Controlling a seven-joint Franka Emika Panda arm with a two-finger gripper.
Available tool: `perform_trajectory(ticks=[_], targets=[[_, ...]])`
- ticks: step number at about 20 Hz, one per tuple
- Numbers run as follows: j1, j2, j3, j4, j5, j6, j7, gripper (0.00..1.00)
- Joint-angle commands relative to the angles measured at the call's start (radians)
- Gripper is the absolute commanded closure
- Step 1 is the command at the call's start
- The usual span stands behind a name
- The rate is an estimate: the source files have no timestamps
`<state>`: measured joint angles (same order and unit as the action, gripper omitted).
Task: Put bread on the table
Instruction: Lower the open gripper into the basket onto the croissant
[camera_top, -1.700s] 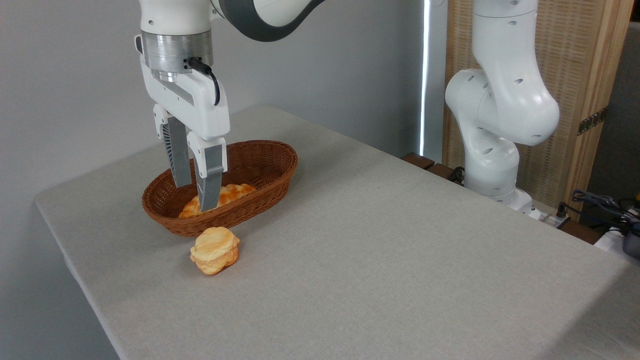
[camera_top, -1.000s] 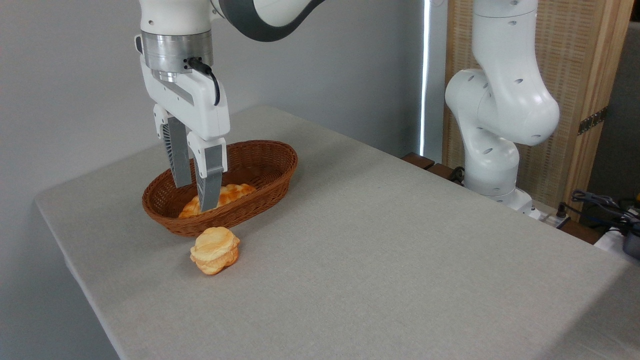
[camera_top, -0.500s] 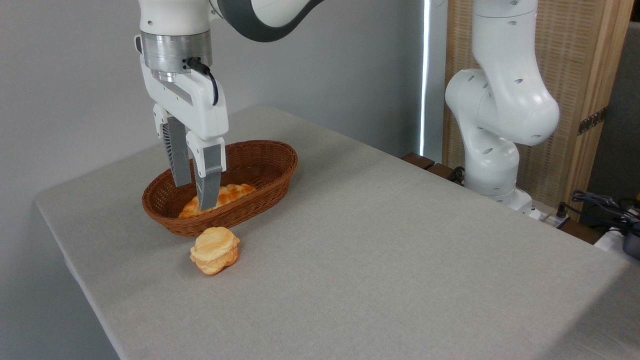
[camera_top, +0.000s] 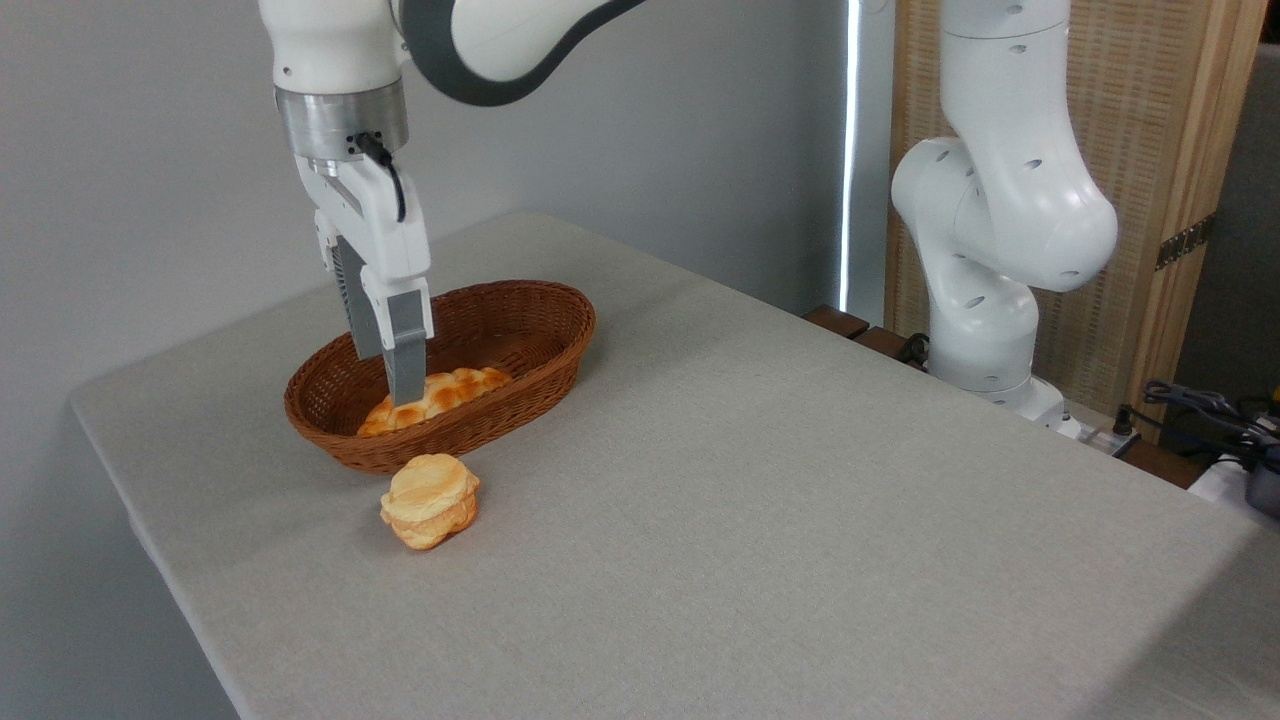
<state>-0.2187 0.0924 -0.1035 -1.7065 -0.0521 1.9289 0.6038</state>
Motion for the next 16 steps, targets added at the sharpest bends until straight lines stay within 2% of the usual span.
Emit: perform_trajectory(ticks=[1, 5, 7, 13, 14, 16], targets=[[-0.005, 0.004, -0.065, -0.025, -0.052, 0.001, -0.018, 0.00], [-0.034, 0.033, -0.119, -0.048, -0.051, -0.011, -0.093, 0.00], [-0.056, 0.055, -0.121, -0.048, -0.046, -0.011, -0.153, 0.00], [-0.090, 0.116, -0.117, -0.051, -0.038, -0.018, -0.202, 0.00], [-0.091, 0.128, -0.116, -0.051, -0.032, -0.018, -0.202, 0.00], [-0.093, 0.145, -0.119, -0.051, 0.020, -0.016, -0.206, 0.00]])
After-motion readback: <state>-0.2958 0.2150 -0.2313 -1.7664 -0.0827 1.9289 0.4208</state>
